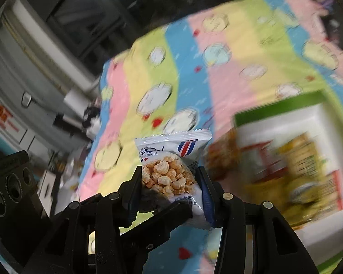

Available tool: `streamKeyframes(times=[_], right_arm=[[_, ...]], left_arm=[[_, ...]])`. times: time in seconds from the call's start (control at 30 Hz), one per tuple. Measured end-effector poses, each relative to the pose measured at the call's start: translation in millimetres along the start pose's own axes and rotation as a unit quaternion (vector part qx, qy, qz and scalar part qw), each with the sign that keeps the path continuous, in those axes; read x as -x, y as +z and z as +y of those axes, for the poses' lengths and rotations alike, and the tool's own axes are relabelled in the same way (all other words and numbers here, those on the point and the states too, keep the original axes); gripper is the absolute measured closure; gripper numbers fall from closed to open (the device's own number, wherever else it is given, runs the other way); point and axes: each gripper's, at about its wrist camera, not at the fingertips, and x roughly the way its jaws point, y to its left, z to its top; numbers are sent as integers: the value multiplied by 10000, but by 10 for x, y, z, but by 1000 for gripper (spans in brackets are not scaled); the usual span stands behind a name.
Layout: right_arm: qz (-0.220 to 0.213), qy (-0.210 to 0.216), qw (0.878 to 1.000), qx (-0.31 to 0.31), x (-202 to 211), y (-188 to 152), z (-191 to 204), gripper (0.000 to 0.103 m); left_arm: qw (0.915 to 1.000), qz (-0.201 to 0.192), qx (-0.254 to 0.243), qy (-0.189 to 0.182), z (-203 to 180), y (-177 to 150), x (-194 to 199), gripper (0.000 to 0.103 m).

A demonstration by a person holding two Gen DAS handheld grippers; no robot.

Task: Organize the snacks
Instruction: 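Carry the Duo packet with the right tool over the box, then lower the Duo packet into the box and open the right tool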

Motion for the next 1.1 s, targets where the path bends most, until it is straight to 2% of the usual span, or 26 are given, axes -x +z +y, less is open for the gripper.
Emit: streamKeyframes(times=[0.2, 0.3, 0.43, 0.6, 0.77, 0.97, 1.0, 1.1], right_arm=[[-536, -413, 9965, -500, 318, 163, -542, 55], [-652, -641, 9925, -814, 379, 156, -883, 55], [-634, -940, 9868, -1159, 346, 158, -1152, 55], [-431, -1148, 9797, -1587, 224, 105, -1464, 55], [-226, -1350, 9753, -1733, 142, 42, -1577, 55], [-181, -1353, 9735, -1836, 134, -4, -1630, 55], [-180, -1367, 9732, -1840, 135, -7, -1628, 55], [-211, -1534, 9714, -1799, 155, -8, -1601, 55]], left_arm=[[9975, 111, -530, -453, -432, 245, -499, 67], [9946, 287, -697, -709, -569, 261, -794, 67], [9916, 573, -690, -934, -649, 262, -1113, 69], [9891, 941, -618, -949, -705, 203, -1412, 69], [9882, 1199, -463, -829, -703, 131, -1561, 69], [9881, 1284, -324, -777, -700, 93, -1620, 67], [9880, 1294, -297, -783, -695, 91, -1621, 66], [9888, 1320, -177, -674, -660, 72, -1589, 54]])
